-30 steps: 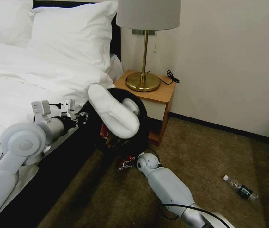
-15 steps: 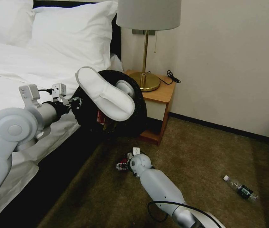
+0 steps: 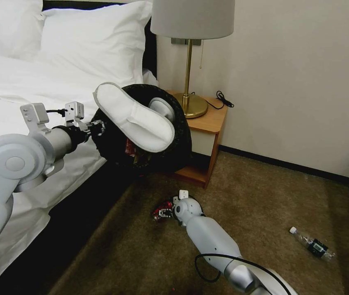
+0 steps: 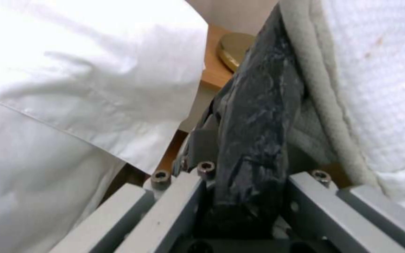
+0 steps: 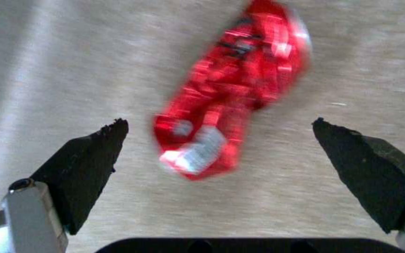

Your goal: Pick up the trash bin, then pick up the garbage on the floor and place it into the trash bin.

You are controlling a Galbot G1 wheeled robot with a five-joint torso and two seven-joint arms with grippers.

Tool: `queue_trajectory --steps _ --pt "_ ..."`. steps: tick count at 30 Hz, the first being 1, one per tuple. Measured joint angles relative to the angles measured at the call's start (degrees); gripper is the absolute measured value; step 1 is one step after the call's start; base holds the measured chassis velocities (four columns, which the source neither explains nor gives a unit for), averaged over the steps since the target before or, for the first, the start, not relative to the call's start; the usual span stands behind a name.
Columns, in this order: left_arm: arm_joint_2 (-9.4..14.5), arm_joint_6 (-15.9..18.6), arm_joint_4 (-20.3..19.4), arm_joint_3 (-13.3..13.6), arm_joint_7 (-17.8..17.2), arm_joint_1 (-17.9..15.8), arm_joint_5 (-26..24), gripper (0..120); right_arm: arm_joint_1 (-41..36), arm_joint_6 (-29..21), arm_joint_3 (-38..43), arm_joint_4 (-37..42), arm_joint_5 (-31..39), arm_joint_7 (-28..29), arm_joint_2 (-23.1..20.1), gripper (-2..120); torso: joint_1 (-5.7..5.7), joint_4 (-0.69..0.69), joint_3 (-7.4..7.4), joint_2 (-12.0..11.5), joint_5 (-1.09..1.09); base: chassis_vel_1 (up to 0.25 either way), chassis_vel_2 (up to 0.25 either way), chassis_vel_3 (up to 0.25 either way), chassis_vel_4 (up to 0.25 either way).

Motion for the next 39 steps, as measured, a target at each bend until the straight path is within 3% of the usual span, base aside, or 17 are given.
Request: queue_trajectory --steps 4,9,26,39 --pt "0.0 0.0 -0.2 0.1 0.0 0.0 0.0 1 0.4 2.1 0.1 -1.7 0.4 -1.2 0.0 100 0.00 0.01 0.00 0.0 0.00 0.000 0.000 0.000 0.000" --pt "0.7 -0.1 -0.9 -0.1 0.0 0.5 -0.2 1 0.9 6.3 -0.3 -6.8 -4.4 -3.0 0.0 100 0.00 -0.01 0.00 0.0 0.00 0.000 0.000 0.000 0.000" --pt "0.8 -0.4 -1.6 -0.2 -0.1 1.3 0.0 1 0.4 11.4 -1.7 -8.4 -5.2 -10.9 -0.1 100 0.00 -0.01 0.01 0.0 0.00 0.000 0.000 0.000 0.000" --pt "1.2 -0.4 -1.5 -0.2 -0.1 1.3 0.0 1 -0.9 19.2 -3.9 -11.5 -19.7 -19.8 -0.1 100 0.00 -0.01 0.00 0.0 0.00 0.000 0.000 0.000 0.000"
